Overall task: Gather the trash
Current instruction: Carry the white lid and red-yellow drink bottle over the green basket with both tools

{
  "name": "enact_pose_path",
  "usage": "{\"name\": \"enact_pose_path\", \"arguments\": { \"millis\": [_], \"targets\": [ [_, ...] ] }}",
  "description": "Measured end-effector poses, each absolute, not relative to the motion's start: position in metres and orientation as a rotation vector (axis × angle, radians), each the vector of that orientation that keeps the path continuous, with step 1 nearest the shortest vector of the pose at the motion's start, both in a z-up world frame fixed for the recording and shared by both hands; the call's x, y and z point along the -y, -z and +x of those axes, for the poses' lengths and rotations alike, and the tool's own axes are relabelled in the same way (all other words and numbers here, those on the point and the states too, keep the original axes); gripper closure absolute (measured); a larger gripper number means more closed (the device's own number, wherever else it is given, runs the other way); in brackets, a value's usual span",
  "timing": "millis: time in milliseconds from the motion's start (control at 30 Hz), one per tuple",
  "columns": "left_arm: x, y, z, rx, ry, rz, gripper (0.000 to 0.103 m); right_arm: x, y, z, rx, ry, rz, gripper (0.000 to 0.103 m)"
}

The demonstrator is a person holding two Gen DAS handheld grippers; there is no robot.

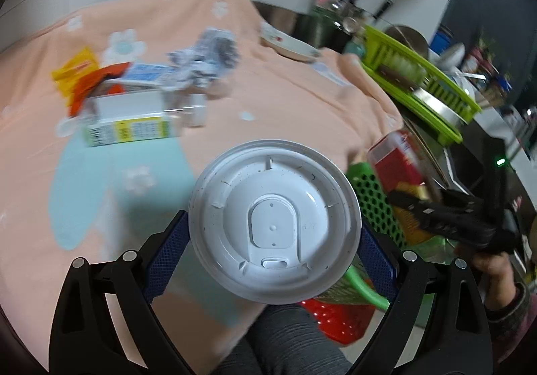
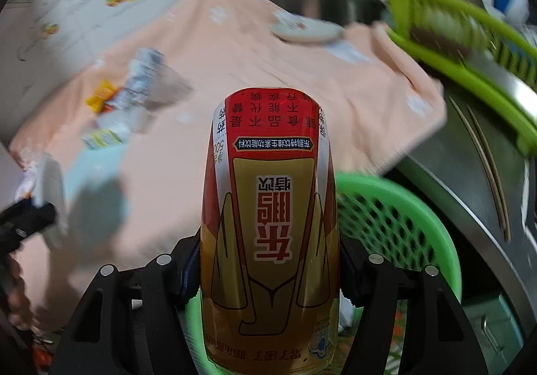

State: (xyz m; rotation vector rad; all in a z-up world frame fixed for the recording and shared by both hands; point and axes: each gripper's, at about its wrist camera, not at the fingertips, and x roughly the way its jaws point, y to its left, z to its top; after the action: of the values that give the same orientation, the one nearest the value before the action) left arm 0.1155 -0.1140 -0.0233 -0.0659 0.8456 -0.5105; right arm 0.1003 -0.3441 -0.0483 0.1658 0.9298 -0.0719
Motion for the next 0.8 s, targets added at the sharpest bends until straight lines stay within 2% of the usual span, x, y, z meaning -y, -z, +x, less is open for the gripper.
{"name": "enact_pose_path", "arguments": {
  "millis": [400, 533, 600, 800],
  "targets": [
    [0.186, 0.035, 0.117, -0.893, 0.616, 0.035, 0.011, 0.399, 0.117, 0.096, -1.080, 0.168, 0.220, 0.041],
    [0.209, 0.040, 0.115, -0.906, 0.648, 0.069, 0.011, 0.406, 0.115, 0.096, -1.082, 0.176, 0.227, 0.040],
    [0.219, 0.042, 0.116, -0.910, 0.663, 0.077, 0.011, 0.406, 0.112, 0.096, -1.078, 0.177, 0.211, 0.035],
    [0.245, 0.048, 0.115, -0.932, 0.699, 0.103, 0.011, 0.413, 0.102, 0.088, -1.052, 0.179, 0.223, 0.035]
  ]
}}
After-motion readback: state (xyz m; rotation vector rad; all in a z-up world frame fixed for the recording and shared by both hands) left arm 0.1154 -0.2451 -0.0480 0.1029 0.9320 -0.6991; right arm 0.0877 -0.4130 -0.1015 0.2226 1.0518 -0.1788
